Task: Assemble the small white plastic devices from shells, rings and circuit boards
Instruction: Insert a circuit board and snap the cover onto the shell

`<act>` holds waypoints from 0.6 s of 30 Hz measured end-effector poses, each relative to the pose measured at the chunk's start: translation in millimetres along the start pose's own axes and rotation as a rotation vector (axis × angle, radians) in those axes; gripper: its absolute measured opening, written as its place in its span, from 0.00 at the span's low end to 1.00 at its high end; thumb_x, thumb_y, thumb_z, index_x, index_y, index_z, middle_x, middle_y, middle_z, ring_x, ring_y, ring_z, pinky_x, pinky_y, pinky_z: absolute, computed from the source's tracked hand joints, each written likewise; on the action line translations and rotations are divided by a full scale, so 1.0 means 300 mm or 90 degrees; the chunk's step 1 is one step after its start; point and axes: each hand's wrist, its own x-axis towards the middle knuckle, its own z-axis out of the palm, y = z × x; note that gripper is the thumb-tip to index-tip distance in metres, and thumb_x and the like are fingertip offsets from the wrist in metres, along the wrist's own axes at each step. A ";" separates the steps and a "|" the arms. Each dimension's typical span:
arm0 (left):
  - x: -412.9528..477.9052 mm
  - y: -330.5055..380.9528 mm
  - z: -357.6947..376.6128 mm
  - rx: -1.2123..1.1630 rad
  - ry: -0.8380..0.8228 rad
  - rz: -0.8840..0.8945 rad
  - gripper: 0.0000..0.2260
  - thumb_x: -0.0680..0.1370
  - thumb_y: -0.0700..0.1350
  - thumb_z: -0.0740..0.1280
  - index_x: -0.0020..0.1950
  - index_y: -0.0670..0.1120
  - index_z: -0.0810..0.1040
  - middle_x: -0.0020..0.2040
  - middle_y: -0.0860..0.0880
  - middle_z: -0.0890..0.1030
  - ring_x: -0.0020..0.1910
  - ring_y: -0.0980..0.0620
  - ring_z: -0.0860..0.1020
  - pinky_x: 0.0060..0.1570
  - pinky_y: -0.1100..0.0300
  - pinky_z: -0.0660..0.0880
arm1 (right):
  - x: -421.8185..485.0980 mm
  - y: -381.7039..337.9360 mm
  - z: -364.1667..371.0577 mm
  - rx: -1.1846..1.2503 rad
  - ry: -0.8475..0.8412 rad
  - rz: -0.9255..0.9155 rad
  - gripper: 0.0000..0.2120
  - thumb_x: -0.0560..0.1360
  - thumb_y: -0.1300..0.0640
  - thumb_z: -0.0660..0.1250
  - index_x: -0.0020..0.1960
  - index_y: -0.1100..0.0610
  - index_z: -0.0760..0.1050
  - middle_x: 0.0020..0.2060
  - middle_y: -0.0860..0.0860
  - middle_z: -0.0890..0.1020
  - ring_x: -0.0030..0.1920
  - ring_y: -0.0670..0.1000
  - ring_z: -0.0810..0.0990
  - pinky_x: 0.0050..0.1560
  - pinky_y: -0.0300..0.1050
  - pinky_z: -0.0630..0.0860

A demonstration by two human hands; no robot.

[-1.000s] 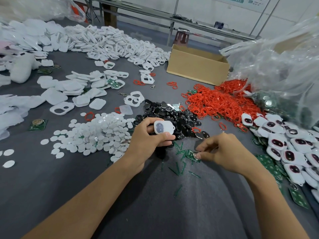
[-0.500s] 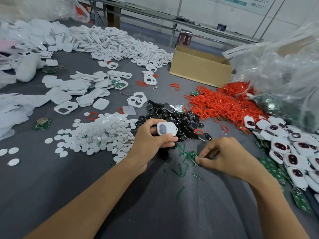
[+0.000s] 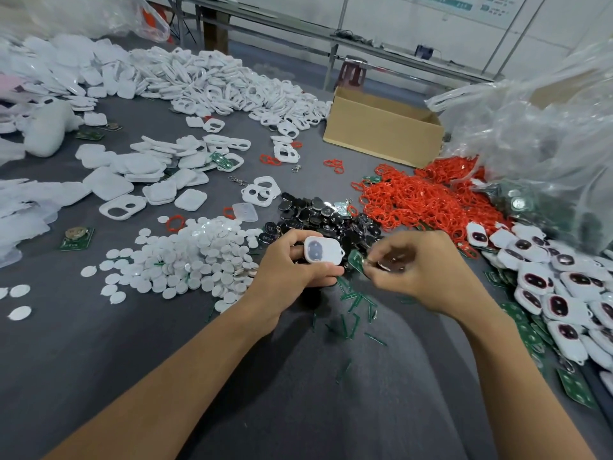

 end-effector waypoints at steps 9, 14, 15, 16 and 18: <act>0.009 0.000 -0.009 0.025 -0.033 -0.004 0.19 0.68 0.30 0.75 0.57 0.42 0.78 0.49 0.41 0.84 0.49 0.43 0.83 0.46 0.53 0.82 | 0.096 -0.045 0.067 -0.030 -0.038 -0.140 0.04 0.67 0.60 0.74 0.42 0.58 0.82 0.41 0.49 0.83 0.40 0.46 0.80 0.44 0.48 0.78; 0.008 0.000 -0.007 0.019 -0.032 -0.001 0.18 0.69 0.29 0.74 0.57 0.41 0.78 0.48 0.42 0.84 0.48 0.44 0.83 0.46 0.54 0.82 | 0.099 -0.042 0.077 -0.039 -0.038 -0.153 0.05 0.67 0.61 0.74 0.43 0.59 0.81 0.40 0.50 0.82 0.38 0.47 0.79 0.43 0.49 0.77; 0.007 0.000 -0.007 0.018 -0.032 -0.001 0.18 0.70 0.29 0.73 0.57 0.41 0.78 0.48 0.42 0.84 0.48 0.44 0.83 0.45 0.54 0.82 | 0.100 -0.043 0.077 -0.041 -0.039 -0.152 0.06 0.67 0.61 0.74 0.43 0.59 0.81 0.41 0.50 0.82 0.38 0.47 0.78 0.43 0.48 0.77; 0.007 0.001 -0.007 0.018 -0.031 -0.002 0.18 0.70 0.29 0.73 0.57 0.41 0.78 0.49 0.41 0.84 0.47 0.44 0.83 0.45 0.54 0.82 | 0.101 -0.043 0.079 -0.045 -0.040 -0.151 0.06 0.68 0.60 0.74 0.44 0.58 0.81 0.41 0.49 0.82 0.39 0.46 0.78 0.43 0.48 0.77; 0.007 0.002 -0.007 0.017 -0.030 -0.006 0.17 0.71 0.30 0.73 0.57 0.41 0.78 0.49 0.41 0.84 0.47 0.44 0.83 0.47 0.53 0.82 | 0.102 -0.044 0.082 -0.057 -0.040 -0.149 0.06 0.68 0.59 0.74 0.45 0.58 0.81 0.42 0.49 0.82 0.40 0.47 0.78 0.44 0.48 0.77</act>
